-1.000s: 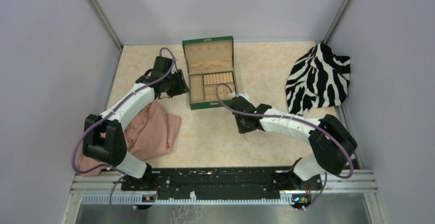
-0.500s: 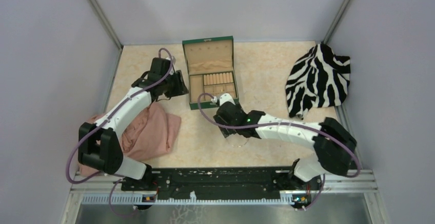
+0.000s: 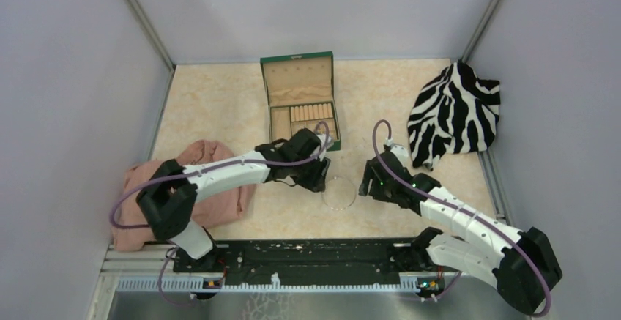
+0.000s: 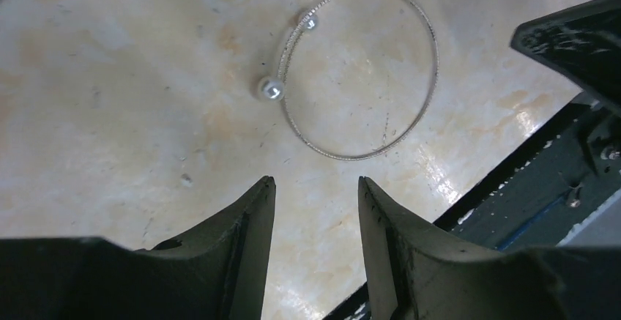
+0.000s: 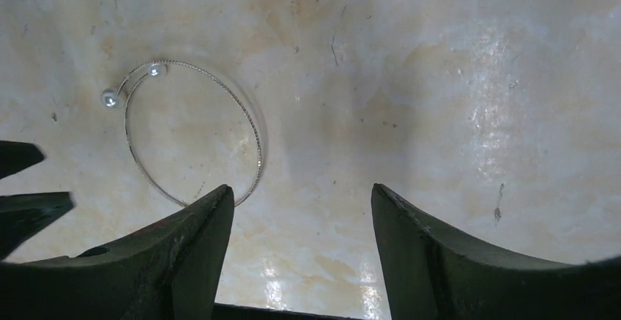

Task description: Organize the mixed jewelry

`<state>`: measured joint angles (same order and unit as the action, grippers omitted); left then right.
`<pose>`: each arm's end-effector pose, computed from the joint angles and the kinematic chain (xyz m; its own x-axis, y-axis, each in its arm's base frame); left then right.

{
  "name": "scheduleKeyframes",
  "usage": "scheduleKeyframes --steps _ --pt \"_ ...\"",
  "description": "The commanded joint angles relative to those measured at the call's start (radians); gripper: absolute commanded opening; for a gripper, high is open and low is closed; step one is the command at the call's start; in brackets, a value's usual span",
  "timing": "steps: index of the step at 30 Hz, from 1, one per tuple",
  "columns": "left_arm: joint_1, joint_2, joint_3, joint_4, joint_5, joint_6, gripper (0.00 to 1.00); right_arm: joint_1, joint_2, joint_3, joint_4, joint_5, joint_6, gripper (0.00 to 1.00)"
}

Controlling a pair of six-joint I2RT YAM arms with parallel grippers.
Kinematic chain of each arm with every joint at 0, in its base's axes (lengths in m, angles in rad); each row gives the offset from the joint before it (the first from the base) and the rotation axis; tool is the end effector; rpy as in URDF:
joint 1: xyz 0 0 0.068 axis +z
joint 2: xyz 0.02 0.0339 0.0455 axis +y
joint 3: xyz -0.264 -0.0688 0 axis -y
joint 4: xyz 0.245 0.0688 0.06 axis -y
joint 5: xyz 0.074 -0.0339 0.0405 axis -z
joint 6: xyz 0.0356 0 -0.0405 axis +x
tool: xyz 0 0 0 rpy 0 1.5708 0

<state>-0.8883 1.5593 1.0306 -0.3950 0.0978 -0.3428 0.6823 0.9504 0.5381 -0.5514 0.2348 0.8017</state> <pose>0.2021 -0.2542 0.2184 -0.7460 0.3875 -0.5416 0.5932 0.7563 -0.2760 0.1426 0.1052 0.1959 -0.8100 0.2423 -0.5341 0.1031 0.9553 0.2770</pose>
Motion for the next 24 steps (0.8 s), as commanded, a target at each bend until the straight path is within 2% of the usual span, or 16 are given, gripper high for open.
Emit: scheduleKeyframes --steps 1,6,16,20,24 --pt "-0.031 0.127 0.045 0.081 -0.006 0.025 0.52 -0.03 -0.031 0.054 -0.019 -0.011 0.03 0.68" --pt "-0.031 0.242 0.13 0.051 -0.03 0.055 0.51 -0.033 -0.014 0.084 -0.028 -0.007 0.004 0.68" --pt "-0.031 0.316 0.156 0.049 -0.088 0.074 0.45 -0.034 -0.004 0.074 -0.005 -0.018 0.003 0.68" --pt "-0.031 0.332 0.162 0.06 -0.084 0.07 0.38 -0.033 -0.003 0.071 0.001 -0.02 0.004 0.68" --pt "-0.03 0.338 0.175 0.061 -0.058 0.041 0.26 -0.033 -0.004 0.069 0.002 -0.02 0.004 0.68"
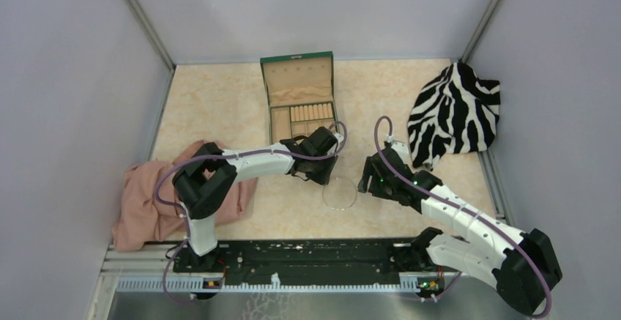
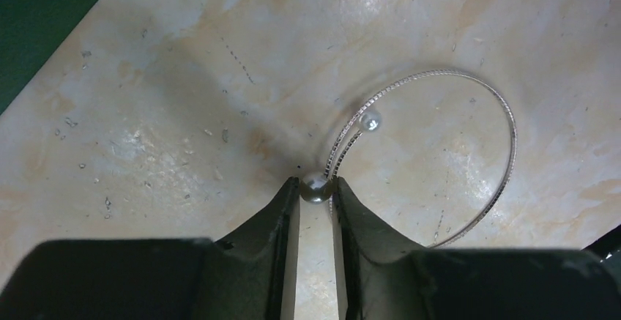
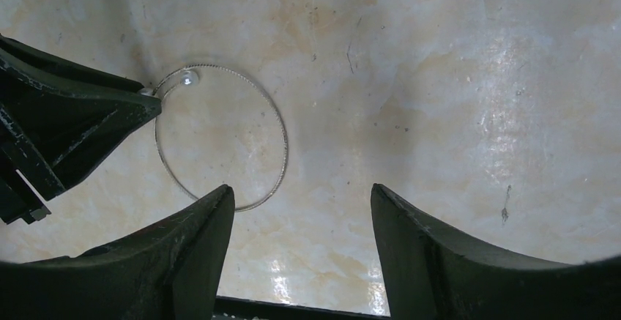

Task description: Organize the mixed jewelry

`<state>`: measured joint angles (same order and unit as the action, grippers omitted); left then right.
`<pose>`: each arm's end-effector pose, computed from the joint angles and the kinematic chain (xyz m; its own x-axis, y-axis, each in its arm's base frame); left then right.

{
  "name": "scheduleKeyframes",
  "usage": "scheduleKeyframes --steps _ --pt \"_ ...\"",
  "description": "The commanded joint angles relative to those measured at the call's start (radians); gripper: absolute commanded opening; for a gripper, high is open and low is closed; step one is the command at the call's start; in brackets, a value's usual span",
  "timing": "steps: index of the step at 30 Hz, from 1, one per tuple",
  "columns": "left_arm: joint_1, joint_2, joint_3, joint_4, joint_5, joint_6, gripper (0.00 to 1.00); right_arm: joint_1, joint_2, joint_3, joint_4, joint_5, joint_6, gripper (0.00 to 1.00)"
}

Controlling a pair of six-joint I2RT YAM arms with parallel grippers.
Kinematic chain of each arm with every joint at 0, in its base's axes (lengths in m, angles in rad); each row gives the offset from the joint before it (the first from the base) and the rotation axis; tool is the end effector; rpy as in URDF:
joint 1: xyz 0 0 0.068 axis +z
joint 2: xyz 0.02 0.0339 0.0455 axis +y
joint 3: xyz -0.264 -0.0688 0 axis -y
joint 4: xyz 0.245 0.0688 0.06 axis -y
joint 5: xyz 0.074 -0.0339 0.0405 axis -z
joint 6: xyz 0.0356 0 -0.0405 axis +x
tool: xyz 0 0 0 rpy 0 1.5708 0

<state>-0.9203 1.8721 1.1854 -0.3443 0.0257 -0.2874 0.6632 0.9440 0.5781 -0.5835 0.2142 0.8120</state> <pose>0.2307 -0.3047 0.1627 -0.7259 0.4860 -0.4866 0.6233 0.7640 -0.1668 0.1455 0.1041 0.2072 -0.8066 0.2697 -0.5260 0.1181 0.9455 0.3035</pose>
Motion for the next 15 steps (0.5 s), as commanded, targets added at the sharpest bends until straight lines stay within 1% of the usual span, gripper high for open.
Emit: scheduleKeyframes --steps 1,4,5,6,8,10,12,15 --pt "0.002 0.024 0.02 0.009 0.018 -0.021 0.23 -0.014 0.002 0.028 0.032 0.002 -0.005 0.68" --pt "0.002 0.013 0.029 -0.015 0.006 -0.045 0.06 -0.014 -0.005 0.023 0.026 0.003 0.0 0.68" --pt "0.002 0.009 0.037 -0.032 -0.005 -0.055 0.02 -0.015 -0.007 0.021 0.022 0.001 0.002 0.68" --pt "0.001 0.003 0.044 -0.051 -0.015 -0.07 0.0 -0.015 -0.007 0.02 0.018 0.001 0.003 0.68" --pt "0.002 -0.019 0.047 -0.084 -0.071 -0.113 0.0 -0.014 -0.004 0.019 0.011 -0.006 0.007 0.68" --pt "0.003 -0.062 0.02 -0.088 -0.108 -0.17 0.0 -0.015 -0.011 0.01 0.029 -0.03 0.012 0.68" --pt "0.003 -0.123 -0.026 -0.054 -0.128 -0.227 0.0 -0.014 -0.031 -0.013 0.084 -0.073 0.014 0.68" --pt "0.003 -0.231 -0.124 0.048 -0.126 -0.305 0.0 -0.014 -0.082 -0.072 0.22 -0.15 0.036 0.69"
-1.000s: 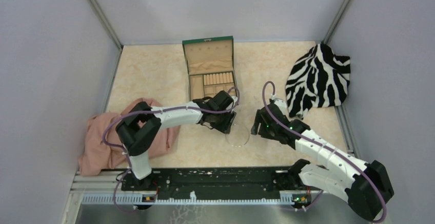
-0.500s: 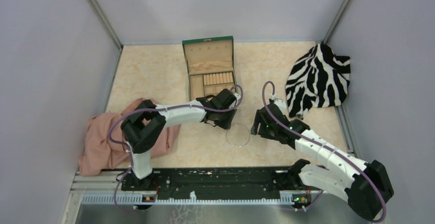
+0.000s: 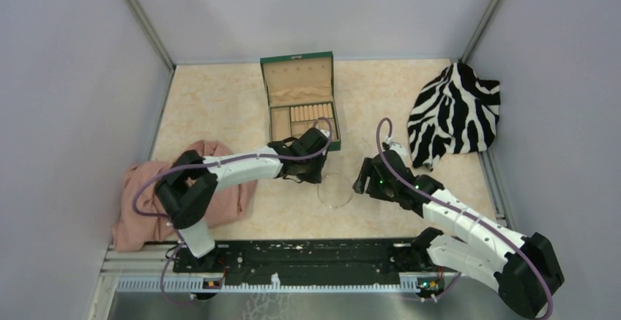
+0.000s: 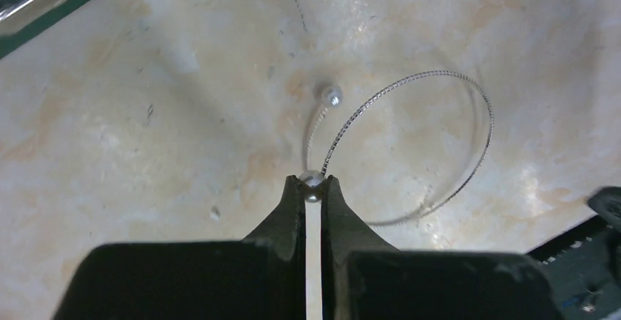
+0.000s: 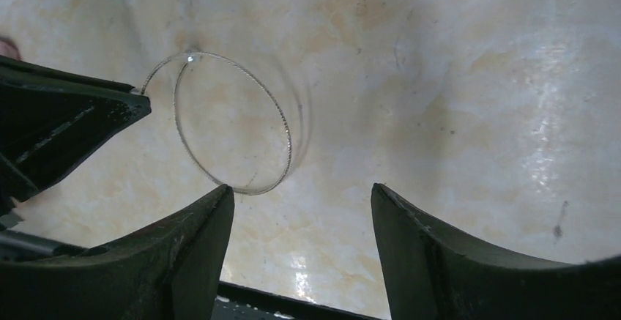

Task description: Organize the mixed jewelry

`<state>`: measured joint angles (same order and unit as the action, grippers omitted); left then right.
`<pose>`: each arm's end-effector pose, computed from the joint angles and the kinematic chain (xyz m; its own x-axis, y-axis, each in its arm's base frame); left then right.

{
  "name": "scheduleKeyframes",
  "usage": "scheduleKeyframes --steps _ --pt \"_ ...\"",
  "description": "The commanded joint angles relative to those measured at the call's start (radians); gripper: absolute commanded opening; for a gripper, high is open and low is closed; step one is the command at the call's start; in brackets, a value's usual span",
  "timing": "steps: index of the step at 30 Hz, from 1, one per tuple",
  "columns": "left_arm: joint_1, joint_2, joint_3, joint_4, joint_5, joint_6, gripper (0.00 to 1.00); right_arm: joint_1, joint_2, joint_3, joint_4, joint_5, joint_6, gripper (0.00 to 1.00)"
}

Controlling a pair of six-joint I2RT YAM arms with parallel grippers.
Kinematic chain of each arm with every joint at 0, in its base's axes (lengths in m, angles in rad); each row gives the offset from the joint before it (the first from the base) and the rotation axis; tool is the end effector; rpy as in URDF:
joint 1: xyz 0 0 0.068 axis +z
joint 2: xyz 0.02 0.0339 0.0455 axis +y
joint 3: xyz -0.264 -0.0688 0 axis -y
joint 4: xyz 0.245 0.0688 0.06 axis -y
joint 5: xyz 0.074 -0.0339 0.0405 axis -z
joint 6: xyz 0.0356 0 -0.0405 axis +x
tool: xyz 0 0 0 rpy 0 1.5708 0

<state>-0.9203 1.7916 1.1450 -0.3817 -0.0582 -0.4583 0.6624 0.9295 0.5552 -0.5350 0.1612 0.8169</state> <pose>0.2233 -0.2901 0.1776 -0.8085 0.3332 -0.4850 0.4667 0.8651 -0.1837 0.1447 0.1056 0.2052 -0.8118 0.2794 -0.5128 0.0913 0.9280 0.3612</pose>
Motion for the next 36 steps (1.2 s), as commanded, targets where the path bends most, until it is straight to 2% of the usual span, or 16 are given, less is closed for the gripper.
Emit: scheduleKeyframes --steps 1,9,13,17,19,23,29,31,32,33,35,36 --pt "0.003 -0.181 -0.113 0.116 -0.045 -0.153 0.0 -0.014 -0.084 -0.069 0.225 -0.123 0.041 0.69" --pt "0.01 -0.377 -0.223 0.198 -0.119 -0.209 0.0 -0.014 -0.143 -0.221 0.605 -0.244 0.123 0.76" --pt "0.039 -0.418 -0.233 0.203 -0.112 -0.217 0.0 -0.014 -0.108 -0.221 0.662 -0.25 0.084 0.75" --pt "0.062 -0.439 -0.24 0.21 -0.086 -0.226 0.0 -0.014 -0.062 -0.215 0.717 -0.252 0.072 0.68" --pt "0.064 -0.449 -0.245 0.217 -0.089 -0.227 0.0 -0.014 -0.037 -0.217 0.773 -0.26 0.082 0.61" --pt "0.071 -0.457 -0.251 0.217 -0.082 -0.236 0.0 -0.012 0.002 -0.217 0.837 -0.253 0.106 0.41" --pt "0.08 -0.468 -0.27 0.232 -0.062 -0.248 0.0 -0.013 0.037 -0.195 0.864 -0.216 0.065 0.31" --pt "0.081 -0.468 -0.271 0.229 -0.061 -0.249 0.0 -0.012 0.048 -0.18 0.863 -0.217 0.053 0.21" --pt "0.082 -0.469 -0.272 0.228 -0.062 -0.25 0.0 -0.012 0.052 -0.173 0.865 -0.221 0.047 0.13" --pt "0.084 -0.47 -0.272 0.227 -0.061 -0.25 0.0 -0.012 0.056 -0.164 0.862 -0.225 0.041 0.0" --pt "0.085 -0.471 -0.271 0.227 -0.057 -0.246 0.0 -0.012 0.062 -0.142 0.838 -0.231 0.013 0.0" --pt "0.087 -0.474 -0.27 0.227 -0.054 -0.238 0.09 -0.013 0.066 -0.129 0.819 -0.237 -0.009 0.0"
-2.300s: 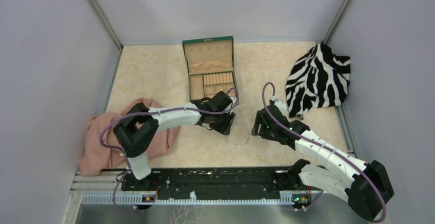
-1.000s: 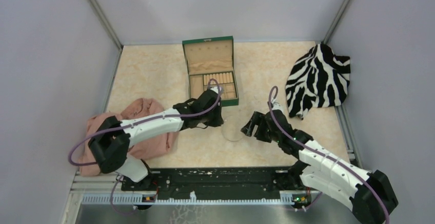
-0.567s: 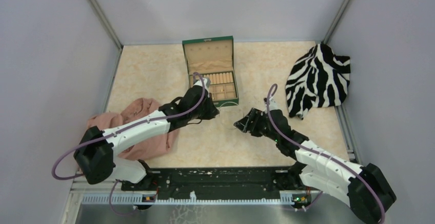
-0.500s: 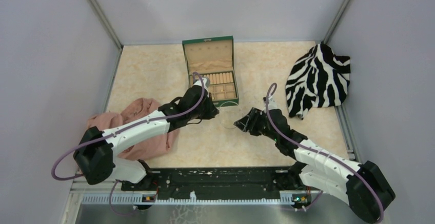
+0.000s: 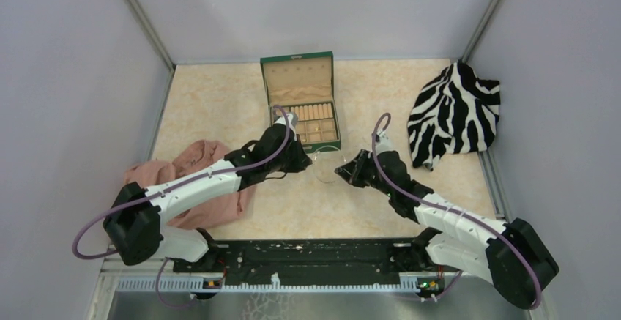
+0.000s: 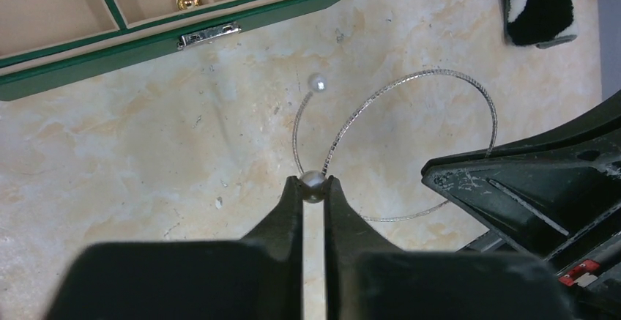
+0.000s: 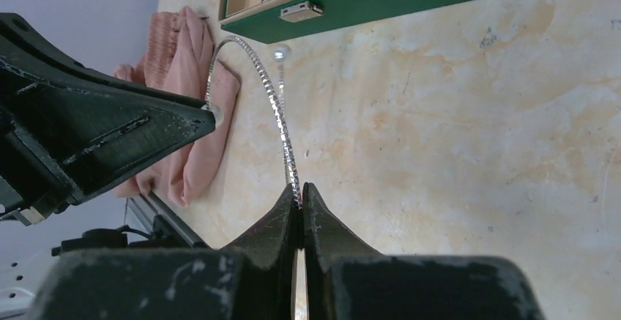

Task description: Organize the mixed jewelry

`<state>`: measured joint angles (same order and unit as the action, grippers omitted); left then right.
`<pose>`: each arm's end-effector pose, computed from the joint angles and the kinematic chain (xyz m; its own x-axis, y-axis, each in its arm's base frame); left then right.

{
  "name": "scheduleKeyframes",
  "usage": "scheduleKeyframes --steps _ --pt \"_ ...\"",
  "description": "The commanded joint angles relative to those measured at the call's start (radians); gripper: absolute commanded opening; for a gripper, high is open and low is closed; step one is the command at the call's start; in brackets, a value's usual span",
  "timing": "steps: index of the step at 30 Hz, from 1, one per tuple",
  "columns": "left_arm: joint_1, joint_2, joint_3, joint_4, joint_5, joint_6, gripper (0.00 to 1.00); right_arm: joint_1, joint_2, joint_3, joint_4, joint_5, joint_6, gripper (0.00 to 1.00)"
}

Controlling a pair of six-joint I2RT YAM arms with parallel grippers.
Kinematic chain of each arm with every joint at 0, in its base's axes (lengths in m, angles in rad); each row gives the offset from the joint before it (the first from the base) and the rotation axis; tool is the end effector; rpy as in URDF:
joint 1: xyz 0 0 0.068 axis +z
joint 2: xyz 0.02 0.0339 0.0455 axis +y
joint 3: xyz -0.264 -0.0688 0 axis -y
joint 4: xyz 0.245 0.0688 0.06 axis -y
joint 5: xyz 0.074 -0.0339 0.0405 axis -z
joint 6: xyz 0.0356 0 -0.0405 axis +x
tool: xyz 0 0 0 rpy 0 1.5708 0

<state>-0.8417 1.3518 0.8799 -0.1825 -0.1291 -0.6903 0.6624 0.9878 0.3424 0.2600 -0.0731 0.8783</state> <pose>0.1999 -0.2169 0.2467 -0.7403 -0.1192 -0.6617 0.2596 0.8572 -0.4448 0.1624 0.1299 0.1933 -0.7024 0.4256 -0.5705 -0.1975 0.6535 0.7307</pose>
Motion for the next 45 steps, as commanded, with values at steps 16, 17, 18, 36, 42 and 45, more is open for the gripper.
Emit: scheduleKeyframes --steps 16,17,18,36,42,45 --pt "0.33 -0.121 0.084 -0.152 0.76 0.646 0.65 -0.049 0.068 0.527 -0.502 -0.345 -0.589 0.0" --pt "0.329 -0.119 0.082 -0.137 0.811 0.673 0.6 -0.049 0.078 0.551 -0.523 -0.38 -0.607 0.0" --pt "0.33 -0.126 0.059 -0.105 0.836 0.68 0.56 -0.05 0.087 0.572 -0.543 -0.417 -0.625 0.0" --pt "0.329 -0.214 -0.038 0.086 1.092 0.793 0.54 -0.049 0.167 0.676 -0.662 -0.654 -0.736 0.0" --pt "0.328 -0.2 -0.052 0.114 1.089 0.778 0.5 -0.049 0.168 0.675 -0.65 -0.667 -0.73 0.0" --pt "0.329 -0.195 -0.057 0.12 1.088 0.778 0.47 -0.049 0.165 0.668 -0.648 -0.67 -0.729 0.0"
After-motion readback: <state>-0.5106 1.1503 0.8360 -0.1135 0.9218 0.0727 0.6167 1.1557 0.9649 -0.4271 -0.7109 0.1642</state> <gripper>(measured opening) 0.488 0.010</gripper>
